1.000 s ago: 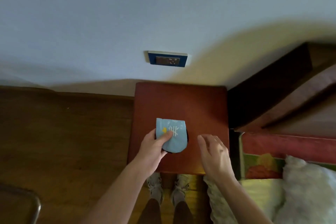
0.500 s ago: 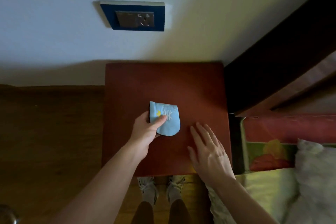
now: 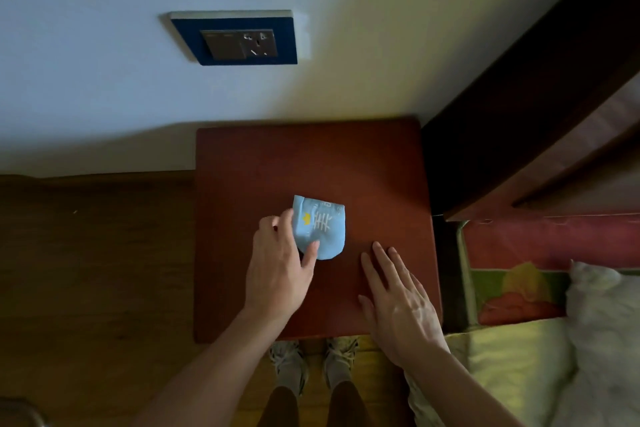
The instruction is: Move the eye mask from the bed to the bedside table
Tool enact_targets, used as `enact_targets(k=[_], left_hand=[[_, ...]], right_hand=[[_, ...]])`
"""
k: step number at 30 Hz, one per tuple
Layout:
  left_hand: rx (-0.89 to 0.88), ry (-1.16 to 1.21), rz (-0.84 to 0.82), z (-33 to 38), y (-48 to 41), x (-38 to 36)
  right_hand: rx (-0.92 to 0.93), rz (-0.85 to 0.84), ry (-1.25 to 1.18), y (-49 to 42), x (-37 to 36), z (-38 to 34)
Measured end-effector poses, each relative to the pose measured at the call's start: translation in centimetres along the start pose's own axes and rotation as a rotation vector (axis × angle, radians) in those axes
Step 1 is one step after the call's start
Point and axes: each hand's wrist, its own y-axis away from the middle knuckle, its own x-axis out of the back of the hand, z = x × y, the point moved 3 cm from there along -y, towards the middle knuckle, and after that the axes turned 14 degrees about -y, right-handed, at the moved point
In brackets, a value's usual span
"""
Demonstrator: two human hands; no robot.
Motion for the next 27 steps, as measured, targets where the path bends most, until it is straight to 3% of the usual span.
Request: enact_targets(k=[3,5,9,17,27], left_hand=[[-0.377,-0.288,0.007,0.2,2.8,0.4],[-0.495,-0.363,-0.086,-0.1,4.2,-0.4],[-0.517,-0.422,-0.174,-1.1,4.2,-1.5],[-0.431,-0.422,-0.18,0.1,2.0,-1.5],[-0.485,-0.422,-0.159,0.9,2.7,1.5]], right_hand=[[0.005,-0.014,0.009,0.2,-0.3,0.3],[0.006,-0.013,0.013,0.3,-0.5,0.4],[0.01,0.005,0.004,0.3,-0.6,0.4],[0.017,0.007,0.027,0.3,-1.0,0.9],[-0.004,-0.016,0.01,0.0,1.2,-0.6]])
